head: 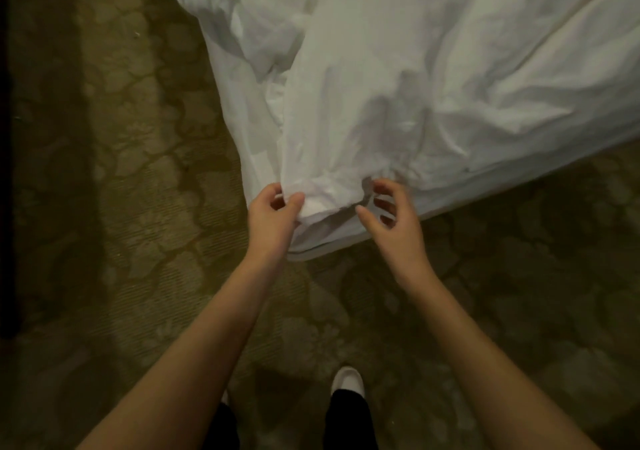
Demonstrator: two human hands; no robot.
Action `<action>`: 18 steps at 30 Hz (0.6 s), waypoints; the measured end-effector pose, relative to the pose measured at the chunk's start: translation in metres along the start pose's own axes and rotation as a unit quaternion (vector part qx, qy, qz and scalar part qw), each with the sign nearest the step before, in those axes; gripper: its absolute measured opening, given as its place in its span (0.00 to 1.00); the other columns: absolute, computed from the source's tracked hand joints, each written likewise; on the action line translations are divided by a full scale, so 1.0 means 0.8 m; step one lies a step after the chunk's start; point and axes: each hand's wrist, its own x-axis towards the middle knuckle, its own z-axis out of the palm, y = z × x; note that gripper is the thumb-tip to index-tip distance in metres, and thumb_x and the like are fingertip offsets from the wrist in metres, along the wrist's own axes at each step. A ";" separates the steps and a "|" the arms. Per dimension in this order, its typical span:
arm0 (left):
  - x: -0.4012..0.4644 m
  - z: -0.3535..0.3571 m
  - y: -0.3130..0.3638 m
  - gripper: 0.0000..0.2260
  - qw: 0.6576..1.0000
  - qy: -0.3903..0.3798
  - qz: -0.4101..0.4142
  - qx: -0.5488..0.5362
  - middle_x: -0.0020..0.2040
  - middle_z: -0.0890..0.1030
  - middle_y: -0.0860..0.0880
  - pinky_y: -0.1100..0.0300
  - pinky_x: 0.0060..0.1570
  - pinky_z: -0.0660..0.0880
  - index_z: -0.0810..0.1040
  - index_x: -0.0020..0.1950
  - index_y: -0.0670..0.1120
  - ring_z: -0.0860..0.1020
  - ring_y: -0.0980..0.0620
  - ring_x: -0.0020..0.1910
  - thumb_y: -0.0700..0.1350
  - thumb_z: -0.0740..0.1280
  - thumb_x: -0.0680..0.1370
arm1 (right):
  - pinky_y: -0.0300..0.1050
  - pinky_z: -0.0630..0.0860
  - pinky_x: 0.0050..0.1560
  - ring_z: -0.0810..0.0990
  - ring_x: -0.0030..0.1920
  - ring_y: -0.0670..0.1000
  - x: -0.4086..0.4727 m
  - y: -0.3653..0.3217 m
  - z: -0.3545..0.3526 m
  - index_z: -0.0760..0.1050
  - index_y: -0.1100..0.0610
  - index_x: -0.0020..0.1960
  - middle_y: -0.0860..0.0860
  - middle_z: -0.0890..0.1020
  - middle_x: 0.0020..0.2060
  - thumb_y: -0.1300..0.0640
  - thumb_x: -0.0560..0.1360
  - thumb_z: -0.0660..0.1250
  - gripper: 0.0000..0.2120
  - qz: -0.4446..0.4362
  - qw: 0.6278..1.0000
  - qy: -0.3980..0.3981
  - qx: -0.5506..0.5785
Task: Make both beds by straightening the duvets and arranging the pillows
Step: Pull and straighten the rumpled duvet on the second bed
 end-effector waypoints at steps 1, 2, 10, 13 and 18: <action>-0.002 -0.001 0.000 0.05 1.000 0.000 0.004 -0.011 0.49 0.81 0.46 0.51 0.52 0.79 0.77 0.51 0.47 0.80 0.46 0.52 0.39 0.67 0.77 | 0.43 0.71 0.62 0.72 0.62 0.45 0.004 0.002 0.001 0.69 0.49 0.65 0.46 0.71 0.64 0.57 0.75 0.69 0.21 0.005 1.000 -0.006 0.020; -0.005 -0.002 0.000 0.05 1.000 -0.002 0.008 -0.019 0.50 0.82 0.45 0.51 0.52 0.79 0.77 0.51 0.47 0.80 0.45 0.53 0.39 0.67 0.77 | 0.40 0.71 0.60 0.72 0.61 0.44 0.006 0.003 0.002 0.69 0.50 0.66 0.46 0.71 0.64 0.57 0.75 0.69 0.21 0.007 0.999 -0.013 0.040; -0.024 0.001 0.005 0.07 0.995 -0.001 -0.030 -0.092 0.50 0.82 0.45 0.53 0.51 0.80 0.78 0.52 0.45 0.81 0.46 0.52 0.36 0.66 0.77 | 0.34 0.75 0.52 0.74 0.59 0.45 -0.007 -0.009 0.010 0.67 0.46 0.63 0.47 0.73 0.60 0.58 0.74 0.69 0.21 0.000 0.986 -0.048 0.157; -0.030 0.002 0.005 0.08 0.995 -0.001 -0.026 -0.092 0.50 0.82 0.45 0.55 0.50 0.80 0.77 0.55 0.44 0.81 0.46 0.51 0.36 0.66 0.78 | 0.39 0.77 0.56 0.75 0.62 0.47 -0.016 -0.009 0.019 0.65 0.44 0.65 0.48 0.72 0.64 0.61 0.74 0.69 0.25 -0.003 0.979 -0.048 0.196; -0.030 0.001 -0.003 0.10 0.996 -0.004 -0.013 -0.090 0.53 0.82 0.42 0.54 0.51 0.80 0.77 0.59 0.42 0.81 0.46 0.53 0.37 0.66 0.78 | 0.50 0.72 0.66 0.68 0.70 0.49 -0.011 -0.018 0.039 0.61 0.39 0.68 0.48 0.65 0.72 0.62 0.74 0.70 0.31 -0.022 0.969 -0.041 0.241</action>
